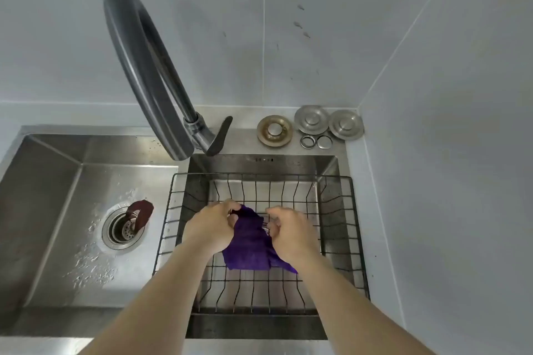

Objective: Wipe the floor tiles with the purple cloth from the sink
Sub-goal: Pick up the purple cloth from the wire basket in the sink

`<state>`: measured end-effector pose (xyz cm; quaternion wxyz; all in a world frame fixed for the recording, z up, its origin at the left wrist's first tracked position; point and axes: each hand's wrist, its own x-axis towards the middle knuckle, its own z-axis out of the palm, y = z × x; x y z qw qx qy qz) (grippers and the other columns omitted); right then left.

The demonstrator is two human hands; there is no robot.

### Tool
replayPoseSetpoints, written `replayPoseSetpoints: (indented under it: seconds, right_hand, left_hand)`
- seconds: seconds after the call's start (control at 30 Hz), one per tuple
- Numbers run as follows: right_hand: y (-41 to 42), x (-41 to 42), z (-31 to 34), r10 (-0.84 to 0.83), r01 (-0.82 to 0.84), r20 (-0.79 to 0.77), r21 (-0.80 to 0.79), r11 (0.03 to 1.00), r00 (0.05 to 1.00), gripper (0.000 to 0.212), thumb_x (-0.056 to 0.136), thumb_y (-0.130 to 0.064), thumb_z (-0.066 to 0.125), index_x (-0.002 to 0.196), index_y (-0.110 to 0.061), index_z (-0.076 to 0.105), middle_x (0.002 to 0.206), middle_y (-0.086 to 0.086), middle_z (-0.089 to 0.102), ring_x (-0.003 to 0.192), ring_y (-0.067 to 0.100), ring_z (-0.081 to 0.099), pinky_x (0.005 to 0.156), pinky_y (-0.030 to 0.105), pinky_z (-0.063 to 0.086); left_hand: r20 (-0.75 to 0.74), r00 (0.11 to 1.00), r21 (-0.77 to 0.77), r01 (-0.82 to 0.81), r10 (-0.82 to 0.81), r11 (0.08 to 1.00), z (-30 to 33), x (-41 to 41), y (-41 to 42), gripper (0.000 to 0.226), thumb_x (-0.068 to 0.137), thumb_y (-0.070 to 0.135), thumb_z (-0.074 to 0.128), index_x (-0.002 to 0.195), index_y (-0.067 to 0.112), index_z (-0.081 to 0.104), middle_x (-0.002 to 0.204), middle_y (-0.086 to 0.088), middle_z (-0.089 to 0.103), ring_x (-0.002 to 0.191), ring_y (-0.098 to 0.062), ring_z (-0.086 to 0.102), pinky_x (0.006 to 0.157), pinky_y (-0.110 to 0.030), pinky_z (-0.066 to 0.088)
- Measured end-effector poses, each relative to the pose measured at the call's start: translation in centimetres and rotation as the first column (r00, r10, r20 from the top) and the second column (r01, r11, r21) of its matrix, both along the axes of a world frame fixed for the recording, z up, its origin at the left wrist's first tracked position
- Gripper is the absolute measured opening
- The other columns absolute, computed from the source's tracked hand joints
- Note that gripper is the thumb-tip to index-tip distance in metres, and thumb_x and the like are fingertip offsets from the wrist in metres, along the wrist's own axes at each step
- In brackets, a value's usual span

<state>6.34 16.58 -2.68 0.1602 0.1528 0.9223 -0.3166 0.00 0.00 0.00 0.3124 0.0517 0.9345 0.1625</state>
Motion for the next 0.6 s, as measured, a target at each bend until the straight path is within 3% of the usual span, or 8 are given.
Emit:
replayPoseSetpoints:
  seconds: [0.1,0.23,0.33,0.5,0.6]
  right_hand:
    - [-0.2,-0.9,-1.4,0.025,-0.026,-0.023,-0.013,1.0,0.999,0.038,0.1,-0.019,0.061,0.135,-0.034,0.064,0.115,0.001,0.071,0.103,0.023,0.067,0.085,0.039,0.057]
    - [-0.8,-1.3,-2.1,0.091,-0.091,-0.026,-0.008,0.996,0.995,0.021,0.096,-0.022,0.066,0.113,-0.031,0.074,0.105,-0.002,0.069,0.095,0.022,0.066,0.081,0.037,0.054]
    - [-0.9,-1.1,-1.6,0.063,-0.064,-0.077,-0.012,0.998,0.995,0.01,0.095,-0.021,0.066,0.102,-0.027,0.07,0.101,-0.004,0.067,0.092,0.02,0.064,0.078,0.039,0.055]
    - [-0.3,-0.9,1.2,0.063,-0.068,-0.149,-0.033,0.997,0.987,0.008,0.098,-0.018,0.062,0.106,-0.02,0.063,0.099,-0.002,0.07,0.09,0.021,0.065,0.078,0.041,0.056]
    - [0.3,-0.4,3.7,0.058,-0.062,-0.176,-0.018,0.998,0.983,0.007,0.1,-0.017,0.06,0.106,-0.02,0.062,0.093,-0.004,0.067,0.088,0.02,0.065,0.077,0.04,0.055]
  left_hand:
    - [0.025,0.999,-0.037,0.042,-0.041,0.998,-1.3,-0.2,-0.2,0.036,0.1,0.027,0.054,0.133,0.04,0.058,0.134,0.004,0.064,0.12,-0.027,0.063,0.099,-0.045,0.052]
    - [0.024,1.0,-0.029,0.017,-0.016,0.999,-1.5,0.0,-1.1,0.024,0.095,0.026,0.064,0.116,0.038,0.063,0.116,0.009,0.07,0.109,-0.024,0.066,0.093,-0.043,0.055]
    - [0.008,1.0,0.018,-0.009,0.009,1.0,-0.8,0.0,-1.7,0.02,0.095,0.026,0.067,0.112,0.036,0.064,0.105,0.012,0.07,0.102,-0.021,0.068,0.091,-0.042,0.056]
    - [-0.103,0.994,0.085,-0.03,0.038,0.996,1.4,0.3,-2.3,0.017,0.095,0.025,0.067,0.109,0.03,0.061,0.094,0.013,0.071,0.091,-0.016,0.069,0.086,-0.042,0.058]
    - [-0.154,0.988,0.131,-0.011,0.031,0.991,3.2,0.8,-2.7,0.018,0.094,0.024,0.068,0.104,0.03,0.055,0.079,0.018,0.066,0.08,-0.01,0.068,0.077,-0.034,0.056]
